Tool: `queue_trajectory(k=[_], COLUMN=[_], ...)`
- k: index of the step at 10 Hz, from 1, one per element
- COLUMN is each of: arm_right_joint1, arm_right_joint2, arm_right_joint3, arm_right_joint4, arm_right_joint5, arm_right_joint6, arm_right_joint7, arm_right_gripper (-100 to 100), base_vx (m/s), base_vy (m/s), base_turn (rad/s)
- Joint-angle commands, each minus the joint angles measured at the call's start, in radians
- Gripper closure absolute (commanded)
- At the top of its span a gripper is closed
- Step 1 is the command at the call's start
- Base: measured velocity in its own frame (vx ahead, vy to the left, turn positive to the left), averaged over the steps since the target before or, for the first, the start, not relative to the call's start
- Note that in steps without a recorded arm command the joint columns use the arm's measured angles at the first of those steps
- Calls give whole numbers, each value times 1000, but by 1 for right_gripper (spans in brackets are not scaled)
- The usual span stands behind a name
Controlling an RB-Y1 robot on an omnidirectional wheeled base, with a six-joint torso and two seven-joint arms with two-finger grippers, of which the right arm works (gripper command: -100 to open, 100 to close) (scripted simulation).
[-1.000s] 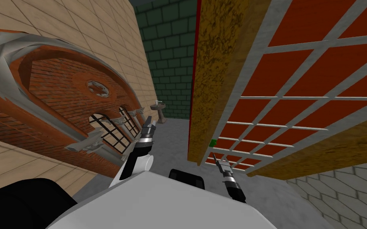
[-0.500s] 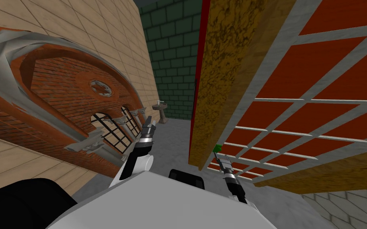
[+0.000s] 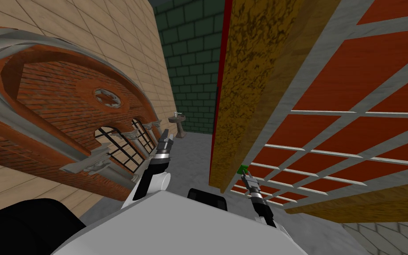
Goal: Pull the door open
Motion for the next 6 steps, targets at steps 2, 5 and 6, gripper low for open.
queue_trajectory(k=[2,5,6], arm_right_joint1=[-1,-2,-3], arm_right_joint2=[3,0,-1], arm_right_joint3=[3,3,5], arm_right_joint4=[0,1,3], arm_right_joint5=[1,-1,-2], arm_right_joint6=[1,-1,-2], arm_right_joint7=[0,-32,-51], arm_right_gripper=[100,100,100], base_vx=[-4,-9,-48], base_vy=[-3,0,-1], base_turn=[7,0,2])
